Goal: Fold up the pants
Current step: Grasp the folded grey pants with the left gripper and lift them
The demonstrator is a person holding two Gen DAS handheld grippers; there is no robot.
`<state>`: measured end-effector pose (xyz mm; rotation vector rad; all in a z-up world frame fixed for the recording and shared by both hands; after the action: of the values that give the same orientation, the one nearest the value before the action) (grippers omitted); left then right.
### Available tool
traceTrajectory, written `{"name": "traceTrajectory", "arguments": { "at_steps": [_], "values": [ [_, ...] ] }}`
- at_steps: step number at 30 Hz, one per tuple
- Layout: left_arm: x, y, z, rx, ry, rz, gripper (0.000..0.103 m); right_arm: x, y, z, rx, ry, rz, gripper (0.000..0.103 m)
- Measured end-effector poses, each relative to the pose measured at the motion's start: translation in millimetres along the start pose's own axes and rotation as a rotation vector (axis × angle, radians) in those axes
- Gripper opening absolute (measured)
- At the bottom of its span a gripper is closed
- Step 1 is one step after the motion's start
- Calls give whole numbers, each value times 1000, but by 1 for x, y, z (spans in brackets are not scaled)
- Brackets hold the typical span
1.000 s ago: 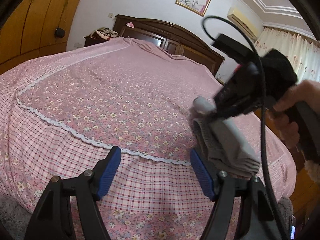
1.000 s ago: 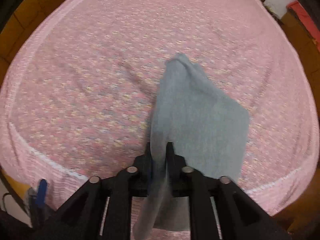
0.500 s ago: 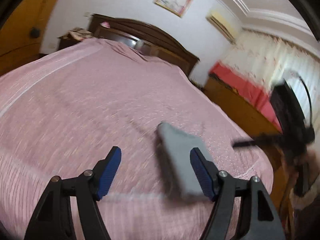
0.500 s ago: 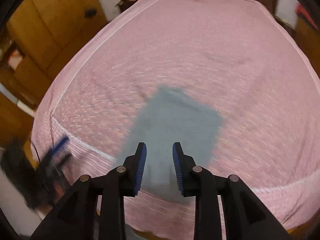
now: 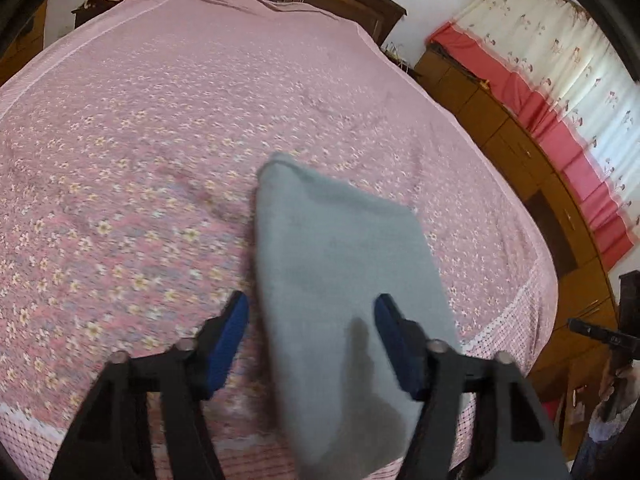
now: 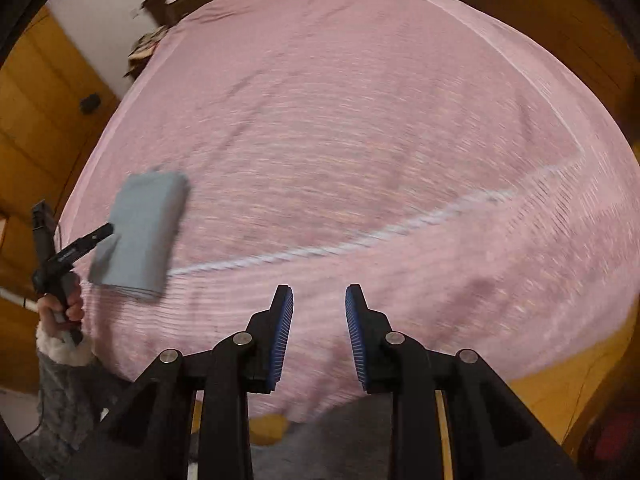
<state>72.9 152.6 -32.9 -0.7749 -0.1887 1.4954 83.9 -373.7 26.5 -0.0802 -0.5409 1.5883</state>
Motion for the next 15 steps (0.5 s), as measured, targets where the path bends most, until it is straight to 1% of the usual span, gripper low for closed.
{"name": "traceTrajectory", "arguments": {
  "at_steps": [1,2,3,4,5,6,10,15],
  "values": [
    [-4,-1,-3,1,-31,-12,34,-8,3,0,2,-5,-16,29],
    [-9,-2,-2,-10,-82,-28,21,-18,6,-4,5,-12,-37,29],
    [-14,-2,-1,-16,-106,-38,14,-23,8,-8,9,-20,-51,29],
    [-18,-3,-1,-14,-109,-44,12,-28,12,-13,13,-31,-64,29],
    [-23,-3,-1,-5,-107,-49,12,-33,16,-18,16,-45,-74,29],
    [-27,-4,-1,0,-122,-61,12,-37,19,-21,20,-56,-80,29],
    [-38,-7,-1,8,-202,-134,11,-48,29,-34,26,-82,-94,29],
    [-46,-5,-4,2,-322,-180,11,-55,38,-38,29,-88,-94,29]
  ]
}}
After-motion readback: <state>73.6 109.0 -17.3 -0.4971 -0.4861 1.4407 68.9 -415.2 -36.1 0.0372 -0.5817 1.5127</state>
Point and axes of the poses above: each gripper's, at about its wrist camera, not at the fingertips, and z roughly against the way its jaws point, x to its left, y to its underside, the point moved 2 cm from there along -z, roughly the way its jaws point, and after that the axes turned 1 degree about -z, right-handed, at the moved point
